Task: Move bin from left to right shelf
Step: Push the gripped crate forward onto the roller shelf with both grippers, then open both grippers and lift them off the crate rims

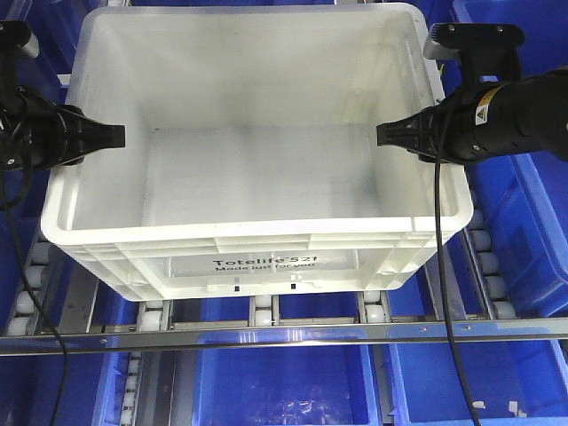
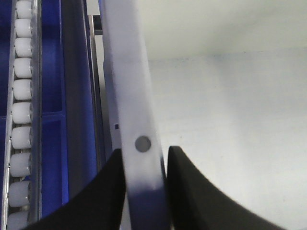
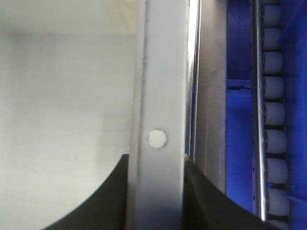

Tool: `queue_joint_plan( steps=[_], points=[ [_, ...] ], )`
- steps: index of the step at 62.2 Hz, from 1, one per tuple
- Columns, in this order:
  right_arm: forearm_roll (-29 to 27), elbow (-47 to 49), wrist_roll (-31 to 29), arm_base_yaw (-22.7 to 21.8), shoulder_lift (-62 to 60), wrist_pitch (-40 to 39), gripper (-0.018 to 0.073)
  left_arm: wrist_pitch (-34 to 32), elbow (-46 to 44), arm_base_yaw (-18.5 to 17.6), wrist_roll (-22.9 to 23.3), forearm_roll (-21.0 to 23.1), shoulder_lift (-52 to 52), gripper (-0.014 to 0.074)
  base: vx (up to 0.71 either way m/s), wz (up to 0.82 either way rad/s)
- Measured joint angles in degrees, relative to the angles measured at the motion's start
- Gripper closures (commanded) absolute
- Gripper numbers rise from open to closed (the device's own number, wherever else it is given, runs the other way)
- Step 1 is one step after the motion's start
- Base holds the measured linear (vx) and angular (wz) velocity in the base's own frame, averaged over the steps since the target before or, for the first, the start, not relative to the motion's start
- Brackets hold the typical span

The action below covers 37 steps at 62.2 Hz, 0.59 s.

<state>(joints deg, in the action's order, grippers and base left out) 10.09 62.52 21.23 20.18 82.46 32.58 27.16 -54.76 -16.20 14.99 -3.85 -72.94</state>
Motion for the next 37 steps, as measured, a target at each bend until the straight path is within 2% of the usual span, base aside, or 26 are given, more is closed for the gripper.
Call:
queue_joint_plan(
  steps=[4, 11, 18, 25, 30, 37],
  points=[
    [0.04, 0.0, 0.0, 0.0, 0.02, 0.06, 0.0483, -0.06, -0.01, 0.0, 0.0, -0.04, 0.0, 0.0412, 0.0, 0.0],
    [0.04, 0.05, -0.02, 0.0, 0.02, 0.0, 0.0361, -0.18, 0.09, 0.0, -0.65, -0.62, 0.0, 0.0297, 0.0, 0.0],
    [0.17, 0.09, -0.29, 0.0, 0.02, -0.89, 0.0164, -2.6, 0.16, 0.0, -1.57, -1.7, 0.31, 0.0137, 0.0, 0.0],
    [0.87, 0.28, -1.12, 0.0, 0.02, -2.6, 0.0003, -3.04, 0.16, 0.0, -1.8, -2.01, 0.5, 0.0048, 0.0, 0.0],
    [1.27, 0.28, -1.25, 0.0, -0.63, -2.47, -0.0083, -3.15, 0.16, 0.0, -1.91, -2.07, 1.05, 0.0024, 0.0, 0.0],
    [2.08, 0.28, -1.54, 0.0, -3.0, -1.49, -0.0122, -3.07, 0.16, 0.0, -1.96, -2.07, 3.2, 0.0029, 0.0, 0.0]
  ],
)
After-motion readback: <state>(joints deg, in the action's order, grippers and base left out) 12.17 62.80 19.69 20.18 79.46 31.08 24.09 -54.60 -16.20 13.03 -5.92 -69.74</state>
